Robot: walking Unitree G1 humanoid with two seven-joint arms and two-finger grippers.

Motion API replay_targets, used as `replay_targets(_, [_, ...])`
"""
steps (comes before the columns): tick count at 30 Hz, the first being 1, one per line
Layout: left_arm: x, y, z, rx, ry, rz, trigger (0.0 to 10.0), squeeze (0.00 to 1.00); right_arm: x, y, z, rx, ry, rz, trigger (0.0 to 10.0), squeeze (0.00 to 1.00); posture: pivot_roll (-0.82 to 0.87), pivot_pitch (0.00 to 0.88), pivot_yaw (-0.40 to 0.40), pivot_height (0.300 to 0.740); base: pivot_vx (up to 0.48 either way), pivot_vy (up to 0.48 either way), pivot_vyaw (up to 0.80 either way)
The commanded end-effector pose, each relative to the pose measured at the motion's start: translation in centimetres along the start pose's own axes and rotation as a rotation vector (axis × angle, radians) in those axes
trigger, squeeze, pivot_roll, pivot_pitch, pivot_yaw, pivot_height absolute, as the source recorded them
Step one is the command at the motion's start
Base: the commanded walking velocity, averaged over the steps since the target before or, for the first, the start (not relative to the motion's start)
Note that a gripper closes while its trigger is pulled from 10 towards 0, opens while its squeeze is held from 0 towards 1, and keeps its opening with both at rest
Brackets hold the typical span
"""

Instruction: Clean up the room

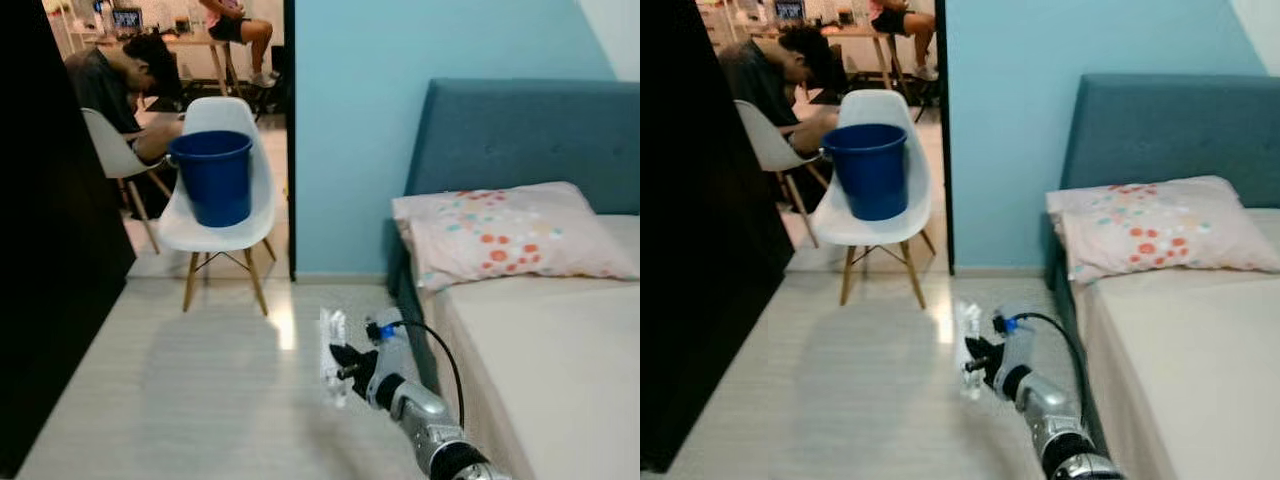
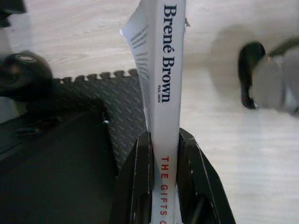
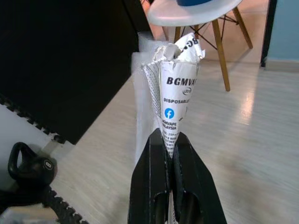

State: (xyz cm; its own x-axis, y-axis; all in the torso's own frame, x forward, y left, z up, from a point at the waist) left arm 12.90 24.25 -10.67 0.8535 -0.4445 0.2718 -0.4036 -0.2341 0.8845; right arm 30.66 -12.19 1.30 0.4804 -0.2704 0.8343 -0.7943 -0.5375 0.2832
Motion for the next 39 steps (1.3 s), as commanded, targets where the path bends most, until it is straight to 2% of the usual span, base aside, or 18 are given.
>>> replay_targets(1, [1.3, -0.1, 0.0, 0.014, 0.029, 0.039, 10.0, 0.00, 0.3, -0.1, -0.2, 0.023, 0.024, -0.008, 10.0, 0.00, -0.12, 0.000, -0.007, 0.740, 0.371, 0.000, 0.00])
replay_targets(6, [2.8, -0.2, -0.5, 0.032, 0.038, 0.075, 10.0, 0.00, 0.9, -0.7, -1.2, 0.087, 0.042, 0.000, 10.0, 0.00, -0.12, 0.000, -0.007, 0.740, 0.356, 0.000, 0.00])
replay_targets(11, [5.1, -0.2, -1.0, 0.050, 0.064, 0.136, 10.0, 0.00, 2.7, -1.7, -3.0, 0.196, 0.061, 0.061, 10.0, 0.00, -0.12, 0.000, -0.003, 0.740, 0.480, 0.000, 0.00])
replay_targets(21, [5.3, -0.2, -1.1, 0.051, 0.068, 0.142, 10.0, 0.00, 2.9, -1.7, -3.2, 0.212, 0.064, 0.066, 10.0, 0.00, -0.12, 0.000, -0.003, 0.740, 0.480, 0.000, 0.00])
replay_targets(22, [6.0, -0.2, -1.2, 0.056, 0.074, 0.159, 10.0, 0.00, 3.1, -1.9, -3.7, 0.245, 0.095, 0.057, 10.0, 0.00, -0.13, 0.000, -0.003, 0.740, 0.480, 0.000, 0.00])
replay_targets(24, [10.3, 0.3, -3.8, 0.173, 0.125, 0.293, 10.0, 0.00, 4.7, -2.7, -6.4, 0.399, 0.208, 0.057, 10.0, 0.00, -0.13, 0.000, -0.009, 0.740, 0.480, 0.000, 0.00])
replay_targets(25, [10.3, 0.3, -3.8, 0.173, 0.125, 0.293, 10.0, 0.00, 4.7, -2.7, -6.4, 0.399, 0.208, 0.057, 10.0, 0.00, -0.13, 0.000, -0.009, 0.740, 0.480, 0.000, 0.00])
replay_targets(28, [13.3, 1.2, -6.3, 0.313, 0.148, 0.388, 10.0, 0.00, 5.8, -3.2, -8.7, 0.507, 0.283, 0.061, 10.0, 0.00, -0.12, 0.000, -0.010, 0.740, 0.480, 0.000, 0.00])
replay_targets(31, [14.7, 1.9, -7.7, 0.415, 0.140, 0.433, 10.0, 0.00, 6.5, -3.6, -10.0, 0.545, 0.317, 0.070, 10.0, 0.00, -0.12, 0.000, -0.007, 0.740, 0.480, 0.000, 0.00])
replay_targets(39, [16.1, 2.5, -8.5, 0.462, 0.183, 0.474, 10.0, 0.00, 8.0, -4.3, -11.3, 0.544, 0.336, 0.125, 10.0, 0.00, -0.12, 0.000, -0.010, 0.740, 0.480, 0.000, 0.00])
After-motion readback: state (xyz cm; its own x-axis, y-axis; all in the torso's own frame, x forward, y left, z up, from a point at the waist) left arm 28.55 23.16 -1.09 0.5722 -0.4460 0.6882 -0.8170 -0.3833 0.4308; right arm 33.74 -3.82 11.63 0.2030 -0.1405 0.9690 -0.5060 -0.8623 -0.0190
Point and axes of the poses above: a point about 5 cm out from each wrist's last joint towards the gripper, its own y axis pointing back from the gripper into the wrist, its own x axis along the axis of the wrist's last joint, z = x × y, the point moved 1 cm from there along -y, pointing out of the wrist towards the gripper, and after that the axes turned 13 degrees about -y, right-handed, at the moved point
